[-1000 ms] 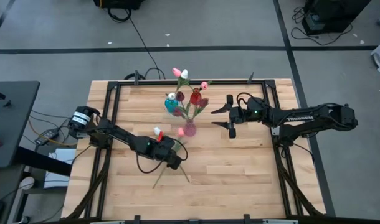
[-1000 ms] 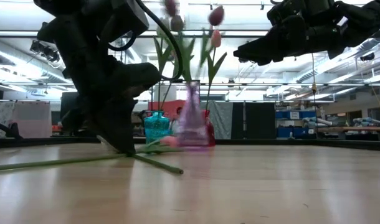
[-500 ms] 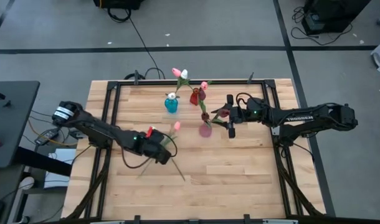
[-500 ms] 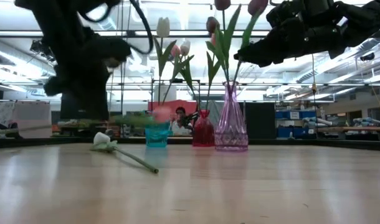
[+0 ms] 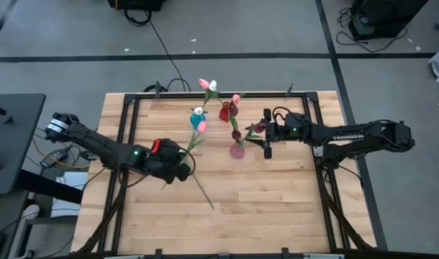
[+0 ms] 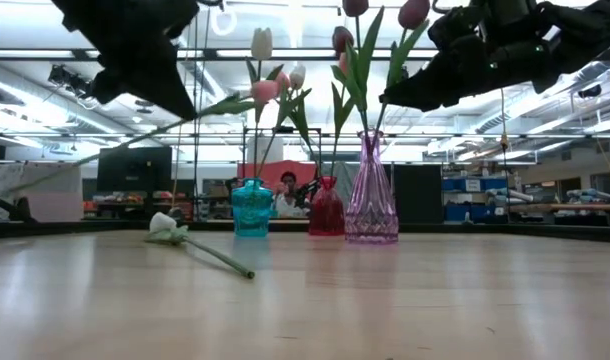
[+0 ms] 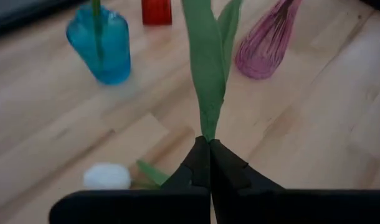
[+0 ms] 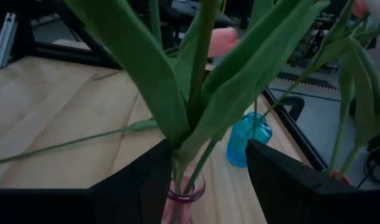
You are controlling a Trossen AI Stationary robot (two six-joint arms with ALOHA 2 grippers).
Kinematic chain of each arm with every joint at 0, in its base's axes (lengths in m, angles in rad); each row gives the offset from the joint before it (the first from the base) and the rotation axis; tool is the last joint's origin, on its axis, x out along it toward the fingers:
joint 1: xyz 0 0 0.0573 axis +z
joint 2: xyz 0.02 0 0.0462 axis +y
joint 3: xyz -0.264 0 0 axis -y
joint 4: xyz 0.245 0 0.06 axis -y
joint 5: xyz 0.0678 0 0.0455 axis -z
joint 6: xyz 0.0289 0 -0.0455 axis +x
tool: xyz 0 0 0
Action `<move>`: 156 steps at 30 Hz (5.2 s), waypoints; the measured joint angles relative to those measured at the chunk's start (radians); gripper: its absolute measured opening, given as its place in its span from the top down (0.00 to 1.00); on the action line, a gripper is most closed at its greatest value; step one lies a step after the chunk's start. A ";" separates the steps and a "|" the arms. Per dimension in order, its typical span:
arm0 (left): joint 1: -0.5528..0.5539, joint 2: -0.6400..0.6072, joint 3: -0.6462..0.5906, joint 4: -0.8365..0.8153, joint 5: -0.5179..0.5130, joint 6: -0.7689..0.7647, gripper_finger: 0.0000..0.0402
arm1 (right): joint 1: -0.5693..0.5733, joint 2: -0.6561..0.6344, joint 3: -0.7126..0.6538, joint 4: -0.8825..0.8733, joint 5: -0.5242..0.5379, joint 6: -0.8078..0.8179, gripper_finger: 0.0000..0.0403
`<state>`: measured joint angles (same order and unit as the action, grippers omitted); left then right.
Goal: Sort flowers into vase by color
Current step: Put the pink flower into the red vase
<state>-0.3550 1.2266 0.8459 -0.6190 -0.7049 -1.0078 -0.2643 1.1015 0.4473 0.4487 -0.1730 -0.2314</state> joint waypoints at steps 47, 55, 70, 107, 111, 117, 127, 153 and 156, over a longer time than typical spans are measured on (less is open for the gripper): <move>0.040 0.423 0.002 1.539 0.142 0.975 1.00 | 0.526 0.162 0.001 0.280 0.413 0.301 0.50; 0.040 0.529 0.028 1.641 0.154 0.951 1.00 | 0.546 0.259 0.063 0.284 0.438 0.275 0.50; 0.040 0.565 0.068 1.580 0.195 0.977 1.00 | 0.546 0.327 0.131 0.273 0.467 0.232 0.70; -0.015 0.159 -0.081 0.986 0.031 1.000 0.77 | 0.151 -0.382 0.131 -0.658 0.485 0.230 0.96; -0.001 0.063 -0.224 1.136 0.008 0.998 0.77 | -0.040 -0.333 0.131 -0.579 0.303 0.163 0.96; 0.017 -0.030 -0.407 1.352 -0.020 0.998 0.77 | -0.308 -0.177 0.131 -0.324 -0.006 0.105 0.97; 0.014 -0.077 -0.515 1.437 -0.069 0.951 0.77 | -0.499 0.171 0.265 -0.022 -0.314 0.180 0.97; 0.014 -0.077 -0.515 1.438 -0.070 0.943 0.77 | -0.486 0.531 0.567 -0.016 -0.424 0.171 0.96; 0.014 -0.077 -0.515 1.438 -0.070 0.925 0.77 | -0.486 0.571 0.566 -0.003 -0.424 0.158 0.96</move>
<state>-0.3405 1.1500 0.3309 0.8186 -0.7749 -0.0825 -0.7500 1.6721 1.0138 0.4461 -0.5968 -0.0730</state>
